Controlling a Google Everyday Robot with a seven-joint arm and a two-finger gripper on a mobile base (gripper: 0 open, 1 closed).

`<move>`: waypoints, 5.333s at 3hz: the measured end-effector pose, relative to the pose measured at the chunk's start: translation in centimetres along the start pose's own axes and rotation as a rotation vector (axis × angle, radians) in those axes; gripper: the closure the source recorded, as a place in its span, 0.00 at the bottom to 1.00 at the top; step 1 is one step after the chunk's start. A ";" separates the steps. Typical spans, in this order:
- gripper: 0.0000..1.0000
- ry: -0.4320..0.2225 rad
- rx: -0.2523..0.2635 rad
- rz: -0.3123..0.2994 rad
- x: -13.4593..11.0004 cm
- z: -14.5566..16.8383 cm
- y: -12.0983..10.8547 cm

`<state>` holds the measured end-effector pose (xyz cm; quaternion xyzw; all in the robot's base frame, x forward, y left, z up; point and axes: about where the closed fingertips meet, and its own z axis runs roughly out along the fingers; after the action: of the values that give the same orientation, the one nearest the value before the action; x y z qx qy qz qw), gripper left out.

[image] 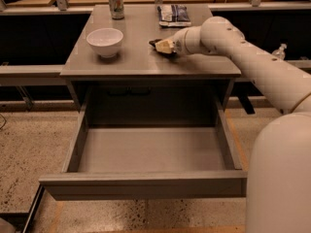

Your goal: Place rxbar chocolate into top drawer

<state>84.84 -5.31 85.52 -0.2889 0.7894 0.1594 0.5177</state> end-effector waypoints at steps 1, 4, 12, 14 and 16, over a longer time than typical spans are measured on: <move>1.00 0.002 -0.048 -0.037 -1.7 -1.3 1.4; 1.00 0.176 -0.297 -0.228 -1.0 -10.5 6.9; 1.00 0.669 -0.499 -0.177 21.1 -16.0 15.0; 0.82 0.697 -0.510 -0.028 26.5 -17.4 16.2; 0.36 0.651 -0.510 0.011 26.3 -17.1 16.2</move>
Offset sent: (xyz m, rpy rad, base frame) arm -0.0656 0.0013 0.0694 -0.1059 0.0575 0.2332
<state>54.54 -9.67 67.90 -0.4390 0.8487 0.2530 0.1518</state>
